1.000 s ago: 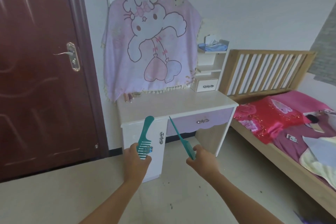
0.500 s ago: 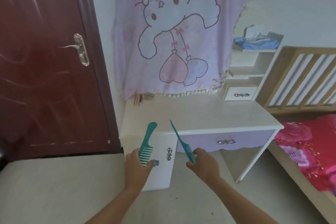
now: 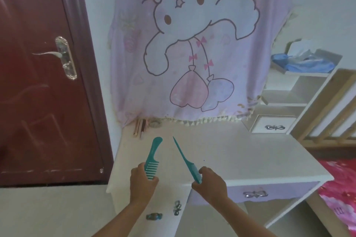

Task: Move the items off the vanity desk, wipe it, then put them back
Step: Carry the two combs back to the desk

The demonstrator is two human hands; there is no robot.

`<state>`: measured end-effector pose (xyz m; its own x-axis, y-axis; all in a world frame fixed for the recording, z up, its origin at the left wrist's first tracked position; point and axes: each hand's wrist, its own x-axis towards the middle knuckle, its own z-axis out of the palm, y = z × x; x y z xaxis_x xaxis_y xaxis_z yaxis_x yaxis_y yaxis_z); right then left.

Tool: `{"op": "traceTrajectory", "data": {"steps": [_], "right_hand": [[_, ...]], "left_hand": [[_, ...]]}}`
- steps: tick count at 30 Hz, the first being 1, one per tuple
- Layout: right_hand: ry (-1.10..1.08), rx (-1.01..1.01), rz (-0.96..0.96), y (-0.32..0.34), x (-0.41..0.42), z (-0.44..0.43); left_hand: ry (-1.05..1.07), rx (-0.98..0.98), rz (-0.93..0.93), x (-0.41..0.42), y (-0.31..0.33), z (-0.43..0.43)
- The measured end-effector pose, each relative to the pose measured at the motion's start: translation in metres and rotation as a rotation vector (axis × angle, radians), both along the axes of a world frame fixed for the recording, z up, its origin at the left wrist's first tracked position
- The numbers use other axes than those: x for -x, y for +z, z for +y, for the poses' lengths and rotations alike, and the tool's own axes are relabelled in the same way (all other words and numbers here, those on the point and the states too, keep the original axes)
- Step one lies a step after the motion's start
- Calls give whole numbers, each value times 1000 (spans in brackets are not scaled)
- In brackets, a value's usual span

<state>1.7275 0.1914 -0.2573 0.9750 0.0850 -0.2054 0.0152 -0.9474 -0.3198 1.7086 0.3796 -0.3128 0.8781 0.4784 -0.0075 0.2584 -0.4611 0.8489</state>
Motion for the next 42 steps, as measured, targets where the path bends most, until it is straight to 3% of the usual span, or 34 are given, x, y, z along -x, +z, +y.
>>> {"op": "traceTrajectory", "data": {"steps": [14,23,29,33,40,42], "right_hand": [[-82,11,136,-32,-140,13],[76,-8,220,-49,-237,9],[204,-38,289,-62,-275,11],[240,-45,319,-71,-285,14],[177,-112,382,-79,-286,31],[153,-153,394,-78,-288,39]], "left_hand": [[-72,-99,228,-170,-59,10],[62,-212,279,-238,-68,-8],[131,-292,365,-243,-64,-25],[184,-316,323,-238,-68,-25],[151,-409,368,-231,-64,-17],[103,-513,328,-223,-70,-2]]}}
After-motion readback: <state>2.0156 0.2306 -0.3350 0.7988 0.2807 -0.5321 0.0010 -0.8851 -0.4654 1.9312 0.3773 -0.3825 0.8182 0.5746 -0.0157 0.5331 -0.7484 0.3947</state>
